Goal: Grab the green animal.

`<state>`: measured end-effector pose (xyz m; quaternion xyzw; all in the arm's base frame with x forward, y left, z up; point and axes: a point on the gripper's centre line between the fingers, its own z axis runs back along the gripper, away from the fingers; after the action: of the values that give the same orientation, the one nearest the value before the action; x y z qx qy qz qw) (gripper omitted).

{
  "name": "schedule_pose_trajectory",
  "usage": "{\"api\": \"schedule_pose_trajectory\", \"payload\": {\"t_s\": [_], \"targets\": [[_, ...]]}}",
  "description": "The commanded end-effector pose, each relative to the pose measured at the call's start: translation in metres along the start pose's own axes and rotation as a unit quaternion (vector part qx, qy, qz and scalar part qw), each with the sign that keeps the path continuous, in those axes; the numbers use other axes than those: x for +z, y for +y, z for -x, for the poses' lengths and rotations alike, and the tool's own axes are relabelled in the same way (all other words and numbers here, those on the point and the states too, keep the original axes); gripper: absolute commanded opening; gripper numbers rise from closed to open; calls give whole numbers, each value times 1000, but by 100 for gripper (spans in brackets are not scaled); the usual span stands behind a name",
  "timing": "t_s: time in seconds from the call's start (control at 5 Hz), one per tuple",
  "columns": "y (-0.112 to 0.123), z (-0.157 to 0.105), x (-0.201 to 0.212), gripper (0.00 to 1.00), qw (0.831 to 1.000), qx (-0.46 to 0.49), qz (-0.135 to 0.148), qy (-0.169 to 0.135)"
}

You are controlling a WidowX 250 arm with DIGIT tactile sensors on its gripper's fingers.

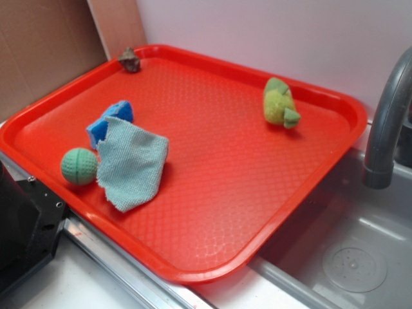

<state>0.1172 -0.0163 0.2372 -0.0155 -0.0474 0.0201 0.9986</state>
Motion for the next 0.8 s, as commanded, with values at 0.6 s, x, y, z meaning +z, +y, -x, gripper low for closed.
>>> {"api": "schedule_pose_trajectory", "payload": {"t_s": [0.6], "targets": [[-31, -86, -59, 100, 966, 253, 43, -33]]}}
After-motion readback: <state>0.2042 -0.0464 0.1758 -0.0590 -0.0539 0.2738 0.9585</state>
